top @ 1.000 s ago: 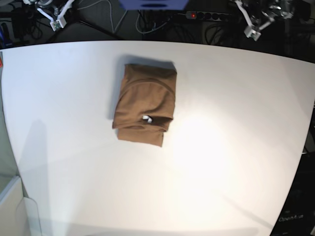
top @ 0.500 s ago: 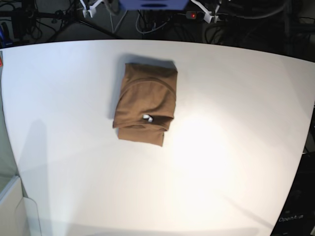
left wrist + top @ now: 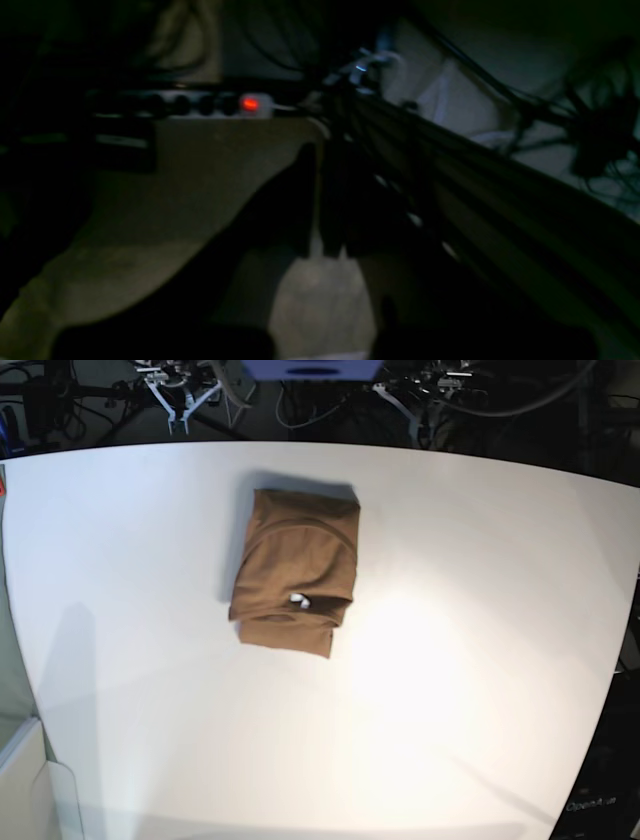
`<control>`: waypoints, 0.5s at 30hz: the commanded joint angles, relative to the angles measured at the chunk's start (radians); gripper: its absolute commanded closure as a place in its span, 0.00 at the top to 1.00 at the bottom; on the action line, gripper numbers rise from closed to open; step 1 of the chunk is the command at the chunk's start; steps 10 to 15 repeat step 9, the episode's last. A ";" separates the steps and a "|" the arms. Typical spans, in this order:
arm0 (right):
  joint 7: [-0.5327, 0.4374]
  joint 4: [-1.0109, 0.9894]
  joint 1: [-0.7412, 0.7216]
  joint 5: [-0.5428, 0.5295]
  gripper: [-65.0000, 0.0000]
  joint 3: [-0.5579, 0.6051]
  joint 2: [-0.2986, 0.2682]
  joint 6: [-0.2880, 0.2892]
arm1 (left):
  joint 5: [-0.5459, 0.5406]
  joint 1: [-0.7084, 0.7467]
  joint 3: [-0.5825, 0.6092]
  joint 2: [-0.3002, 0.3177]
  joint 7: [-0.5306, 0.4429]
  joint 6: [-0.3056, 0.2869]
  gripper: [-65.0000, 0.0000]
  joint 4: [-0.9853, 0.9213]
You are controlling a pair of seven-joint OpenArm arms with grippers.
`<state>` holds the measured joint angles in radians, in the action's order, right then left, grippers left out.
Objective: Fold the T-shirt properly
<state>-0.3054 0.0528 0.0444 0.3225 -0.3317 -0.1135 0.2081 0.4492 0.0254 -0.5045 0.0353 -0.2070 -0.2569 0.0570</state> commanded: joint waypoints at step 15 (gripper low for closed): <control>-0.004 -0.001 0.012 0.000 0.48 0.006 -0.013 0.001 | 0.000 -0.003 -0.001 0.005 0.002 0.001 0.06 -0.001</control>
